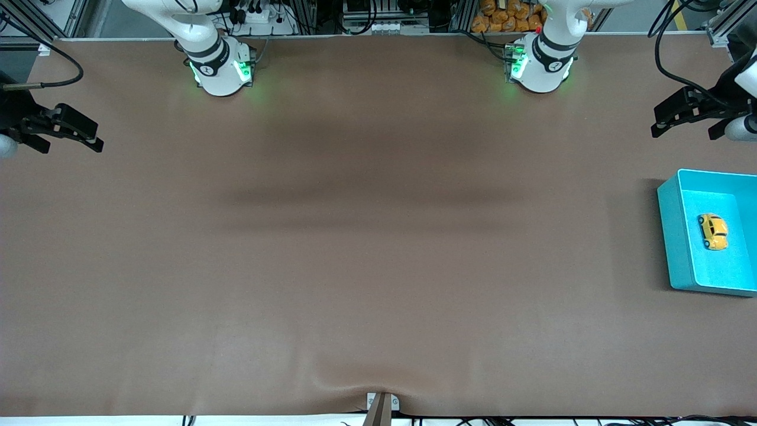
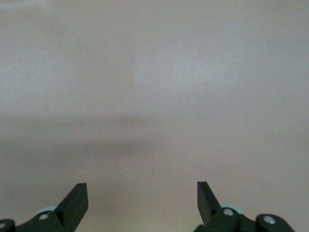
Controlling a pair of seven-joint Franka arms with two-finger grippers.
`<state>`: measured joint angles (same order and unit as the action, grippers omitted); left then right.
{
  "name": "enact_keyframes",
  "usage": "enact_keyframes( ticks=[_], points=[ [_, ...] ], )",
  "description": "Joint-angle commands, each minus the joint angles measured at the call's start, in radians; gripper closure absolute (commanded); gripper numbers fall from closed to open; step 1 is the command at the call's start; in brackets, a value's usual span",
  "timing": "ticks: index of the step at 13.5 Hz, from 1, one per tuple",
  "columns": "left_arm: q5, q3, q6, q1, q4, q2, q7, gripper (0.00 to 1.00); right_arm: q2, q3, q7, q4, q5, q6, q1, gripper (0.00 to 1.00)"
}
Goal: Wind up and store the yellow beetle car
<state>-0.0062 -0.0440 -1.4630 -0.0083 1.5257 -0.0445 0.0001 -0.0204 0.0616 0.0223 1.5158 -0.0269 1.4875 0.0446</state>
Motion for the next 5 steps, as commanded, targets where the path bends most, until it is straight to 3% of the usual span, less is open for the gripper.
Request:
enact_keyframes(
  ticks=[1,5],
  points=[
    [0.008,0.004,0.012,-0.006,0.004,-0.014,-0.009,0.0,-0.013,0.007,-0.005,0.012,0.007,0.008,0.014,0.0],
    [0.008,0.006,0.01,-0.006,0.004,-0.011,-0.008,0.0,-0.013,0.006,-0.005,0.014,0.007,0.01,0.014,0.0]
  ],
)
